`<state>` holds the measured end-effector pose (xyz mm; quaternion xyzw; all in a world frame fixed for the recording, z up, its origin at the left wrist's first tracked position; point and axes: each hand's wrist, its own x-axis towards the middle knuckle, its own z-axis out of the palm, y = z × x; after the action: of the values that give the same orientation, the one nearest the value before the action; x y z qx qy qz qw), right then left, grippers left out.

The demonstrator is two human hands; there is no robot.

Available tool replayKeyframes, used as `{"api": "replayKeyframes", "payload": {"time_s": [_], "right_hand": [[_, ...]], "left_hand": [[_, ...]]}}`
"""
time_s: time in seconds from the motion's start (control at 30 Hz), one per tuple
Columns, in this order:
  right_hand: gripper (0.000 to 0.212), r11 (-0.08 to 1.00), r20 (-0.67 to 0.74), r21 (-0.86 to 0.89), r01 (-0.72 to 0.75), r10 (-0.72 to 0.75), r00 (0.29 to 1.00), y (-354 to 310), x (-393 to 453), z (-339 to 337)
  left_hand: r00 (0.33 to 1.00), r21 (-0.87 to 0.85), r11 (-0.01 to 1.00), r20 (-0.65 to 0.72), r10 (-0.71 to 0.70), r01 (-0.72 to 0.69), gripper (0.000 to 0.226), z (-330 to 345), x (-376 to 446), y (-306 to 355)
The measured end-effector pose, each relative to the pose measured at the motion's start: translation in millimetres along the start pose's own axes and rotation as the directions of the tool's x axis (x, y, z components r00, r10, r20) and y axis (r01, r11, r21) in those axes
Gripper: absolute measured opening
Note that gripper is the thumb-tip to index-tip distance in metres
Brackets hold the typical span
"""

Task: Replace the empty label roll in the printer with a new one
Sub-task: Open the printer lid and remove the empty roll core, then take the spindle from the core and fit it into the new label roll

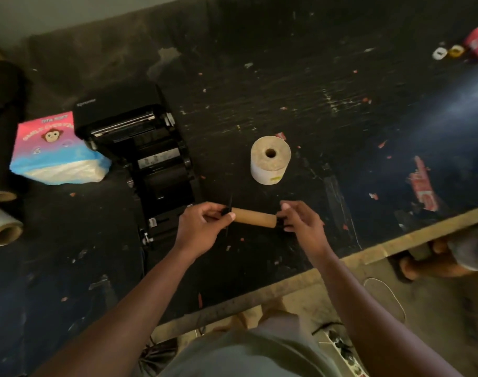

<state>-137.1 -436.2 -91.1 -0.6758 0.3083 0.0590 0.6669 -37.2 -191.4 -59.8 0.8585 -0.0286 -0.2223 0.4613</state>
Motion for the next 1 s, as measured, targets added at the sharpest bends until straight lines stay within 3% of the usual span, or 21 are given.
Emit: {"api": "replayKeyframes", "payload": {"time_s": [0.07, 0.13, 0.3, 0.43, 0.57, 0.77, 0.8, 0.87, 0.93, 1.0], "right_hand": [[0.041, 0.996, 0.164, 0.085, -0.011, -0.004, 0.986, -3.5, -3.5, -2.5], [0.031, 0.995, 0.195, 0.099, 0.002, -0.021, 0.98, -2.2, -4.6, -11.1], [0.015, 0.963, -0.019, 0.26, -0.065, 0.073, 0.997, 15.4, 0.3, -68.7], [0.021, 0.963, -0.152, 0.266, -0.031, 0.074, 0.986, 30.5, 0.7, -104.5], [0.018, 0.966, -0.171, 0.256, -0.03, 0.076, 0.982, 33.1, 4.9, -105.8], [0.016, 0.968, -0.168, 0.24, -0.07, 0.113, 0.979, 34.4, 15.2, -91.9], [0.016, 0.968, -0.167, 0.24, -0.075, 0.117, 0.979, 33.7, 15.6, -90.7], [0.016, 0.967, -0.168, 0.241, -0.081, 0.124, 0.978, 32.3, 15.9, -89.6], [0.017, 0.966, -0.173, 0.246, -0.085, 0.13, 0.976, 31.5, 15.8, -89.6], [0.018, 0.964, -0.187, 0.255, -0.081, 0.131, 0.974, 30.5, 15.3, -90.1]], "left_hand": [[0.997, 0.008, 1.0, 0.068, -0.028, 0.028, 0.022, 7.2, 4.6, 5.3], [0.991, 0.0, 0.998, 0.125, -0.058, 0.058, 0.021, 12.3, 10.1, 11.7], [0.989, 0.067, 0.991, 0.093, -0.118, 0.112, 0.021, 7.5, 35.9, 24.0], [0.984, 0.177, 0.971, 0.055, -0.171, 0.159, 0.029, 17.3, 57.5, 28.7], [0.976, 0.347, 0.923, 0.075, -0.204, 0.166, 0.026, 44.3, 70.3, 35.7], [0.954, 0.508, 0.831, 0.06, -0.294, 0.225, 0.048, 64.5, 78.7, 38.1], [0.968, 0.523, 0.831, 0.04, -0.249, 0.192, 0.051, 64.3, 77.8, 39.8], [0.999, 0.546, 0.837, -0.042, -0.019, 0.039, 0.048, 63.3, 76.7, 44.5], [0.966, 0.573, 0.808, -0.1, 0.239, -0.141, 0.046, 65.2, 79.7, 55.3], [0.924, 0.605, 0.758, -0.092, 0.371, -0.244, 0.055, 71.6, 89.3, 73.1]]}}
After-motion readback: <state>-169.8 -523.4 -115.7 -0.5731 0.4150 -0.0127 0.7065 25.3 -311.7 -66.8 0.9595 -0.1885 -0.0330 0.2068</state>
